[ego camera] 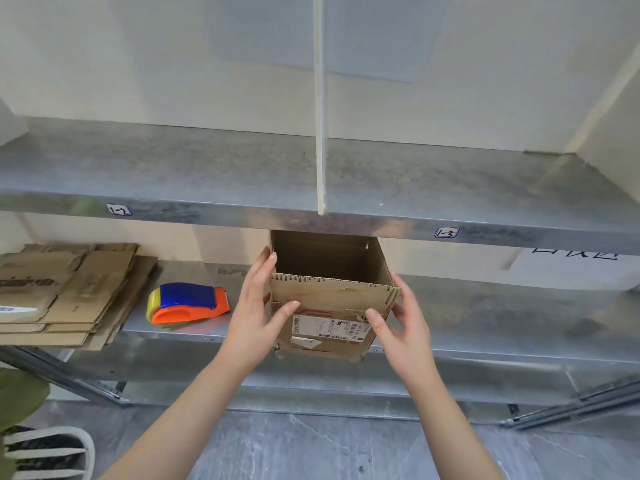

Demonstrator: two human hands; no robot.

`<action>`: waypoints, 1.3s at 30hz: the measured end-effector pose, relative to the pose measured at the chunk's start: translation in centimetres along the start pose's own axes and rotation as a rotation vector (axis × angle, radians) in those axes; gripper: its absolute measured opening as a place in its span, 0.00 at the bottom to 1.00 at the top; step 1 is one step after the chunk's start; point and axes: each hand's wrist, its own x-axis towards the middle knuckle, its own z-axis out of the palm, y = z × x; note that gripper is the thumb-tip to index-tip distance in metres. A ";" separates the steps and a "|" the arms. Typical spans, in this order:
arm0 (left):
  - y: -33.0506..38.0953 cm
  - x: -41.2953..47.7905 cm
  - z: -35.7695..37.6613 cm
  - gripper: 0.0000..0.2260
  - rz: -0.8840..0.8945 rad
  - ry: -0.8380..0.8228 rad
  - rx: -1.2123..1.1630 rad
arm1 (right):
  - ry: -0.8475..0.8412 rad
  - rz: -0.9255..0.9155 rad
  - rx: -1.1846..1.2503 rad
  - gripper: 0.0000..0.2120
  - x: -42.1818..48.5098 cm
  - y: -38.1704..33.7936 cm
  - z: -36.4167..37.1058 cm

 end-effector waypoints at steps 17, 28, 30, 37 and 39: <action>0.9 1.8 -0.2 0.13 -0.210 -0.216 -0.138 | 0.000 0.141 -0.030 0.17 1.1 0.2 -1.9; 0.0 7.9 -0.4 0.49 -0.355 -0.615 -0.221 | -0.315 0.296 0.047 0.49 6.8 0.8 -5.6; -0.5 7.9 0.0 0.41 -0.288 -0.606 -0.171 | -0.299 0.266 0.037 0.43 6.8 1.0 -5.8; -2.8 4.3 2.9 0.36 -0.123 -0.445 -0.034 | -0.191 0.262 -0.109 0.35 4.0 3.3 -4.6; -3.0 4.5 3.0 0.37 -0.162 -0.458 -0.079 | -0.175 0.265 -0.134 0.35 3.9 3.2 -4.6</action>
